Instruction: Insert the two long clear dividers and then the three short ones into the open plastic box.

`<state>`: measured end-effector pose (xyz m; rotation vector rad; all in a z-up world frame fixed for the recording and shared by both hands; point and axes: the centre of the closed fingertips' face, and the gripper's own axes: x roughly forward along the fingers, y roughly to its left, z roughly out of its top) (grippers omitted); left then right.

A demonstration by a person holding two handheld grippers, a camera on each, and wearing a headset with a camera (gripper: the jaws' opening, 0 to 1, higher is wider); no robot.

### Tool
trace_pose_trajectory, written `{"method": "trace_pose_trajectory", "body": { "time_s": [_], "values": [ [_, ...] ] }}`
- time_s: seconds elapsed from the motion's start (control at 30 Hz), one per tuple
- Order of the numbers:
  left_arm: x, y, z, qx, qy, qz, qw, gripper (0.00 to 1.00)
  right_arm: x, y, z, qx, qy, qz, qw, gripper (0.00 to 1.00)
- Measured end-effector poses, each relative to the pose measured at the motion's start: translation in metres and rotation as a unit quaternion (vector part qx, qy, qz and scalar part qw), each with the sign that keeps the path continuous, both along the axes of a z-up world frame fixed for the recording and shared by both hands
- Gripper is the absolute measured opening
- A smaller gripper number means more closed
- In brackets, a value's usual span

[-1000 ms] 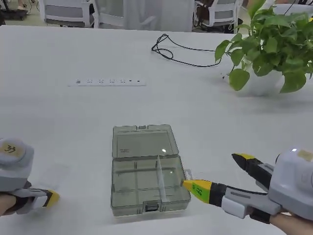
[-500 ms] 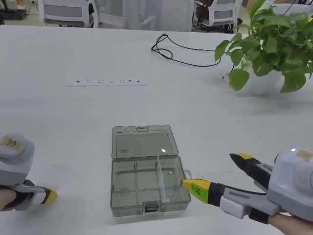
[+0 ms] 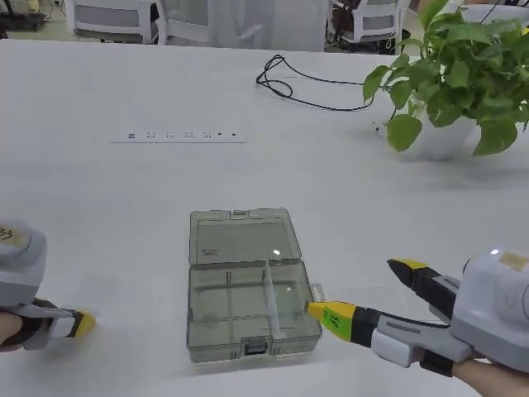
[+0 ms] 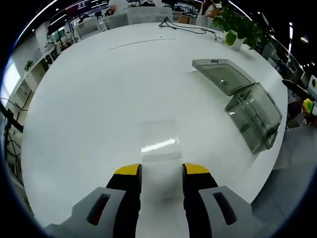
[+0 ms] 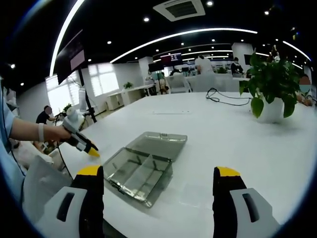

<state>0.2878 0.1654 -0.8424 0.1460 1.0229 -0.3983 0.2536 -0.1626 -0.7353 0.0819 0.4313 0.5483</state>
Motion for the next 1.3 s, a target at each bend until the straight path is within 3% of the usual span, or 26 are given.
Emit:
{"method": "trace_pose_trajectory", "body": {
  "time_s": [0.27, 0.37, 0.83, 1.3],
  "values": [
    [0.0, 0.002, 0.001, -0.018, -0.001, 0.014, 0.9997, 0.31, 0.0, -0.001, 0.001, 0.001, 0.0, -0.002, 1.0, 0.91],
    [0.001, 0.001, 0.003, -0.047, -0.002, 0.035, 0.9983, 0.31, 0.0, -0.001, 0.0, 0.002, 0.002, -0.003, 1.0, 0.91],
    [0.002, 0.002, 0.007, -0.075, -0.008, 0.06, 0.9954, 0.3, 0.0, -0.001, -0.001, 0.001, 0.005, -0.002, 1.0, 0.9],
    [0.003, -0.007, 0.014, -0.088, -0.018, 0.056, 0.9944, 0.3, 0.002, -0.003, -0.002, 0.002, 0.008, -0.002, 1.0, 0.89]
  ]
}}
